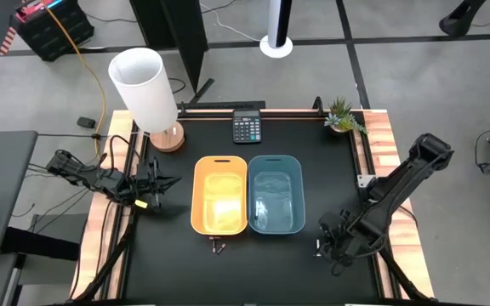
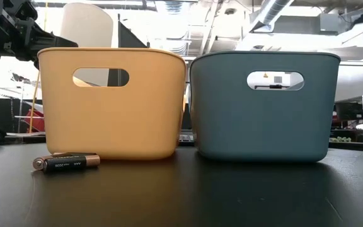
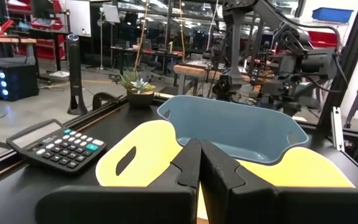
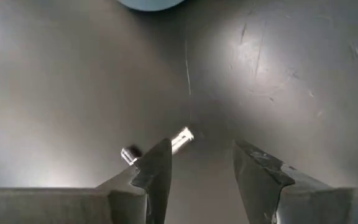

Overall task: Sort batteries
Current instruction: Put the top silver battery into the blue bin

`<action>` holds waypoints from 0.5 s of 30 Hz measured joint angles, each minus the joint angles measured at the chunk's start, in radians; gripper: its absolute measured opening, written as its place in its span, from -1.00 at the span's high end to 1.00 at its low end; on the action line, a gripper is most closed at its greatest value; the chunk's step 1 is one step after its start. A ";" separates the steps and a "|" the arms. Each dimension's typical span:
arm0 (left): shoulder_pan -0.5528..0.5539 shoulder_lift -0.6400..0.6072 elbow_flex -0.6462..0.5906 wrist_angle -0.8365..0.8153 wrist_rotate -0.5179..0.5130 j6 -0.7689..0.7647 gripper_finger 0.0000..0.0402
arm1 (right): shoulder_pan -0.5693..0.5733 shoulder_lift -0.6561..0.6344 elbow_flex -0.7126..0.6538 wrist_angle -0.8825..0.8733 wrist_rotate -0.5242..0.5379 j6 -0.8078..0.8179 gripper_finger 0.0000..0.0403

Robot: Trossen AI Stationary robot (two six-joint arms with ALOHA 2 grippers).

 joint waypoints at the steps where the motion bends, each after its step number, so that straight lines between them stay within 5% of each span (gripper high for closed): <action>1: 0.000 0.000 0.000 0.000 0.000 0.000 1.00 | -0.007 0.015 0.008 0.000 0.000 0.001 0.10; 15: 0.000 0.000 0.000 -0.001 0.000 0.001 1.00 | -0.034 0.188 0.096 0.005 -0.068 0.131 0.10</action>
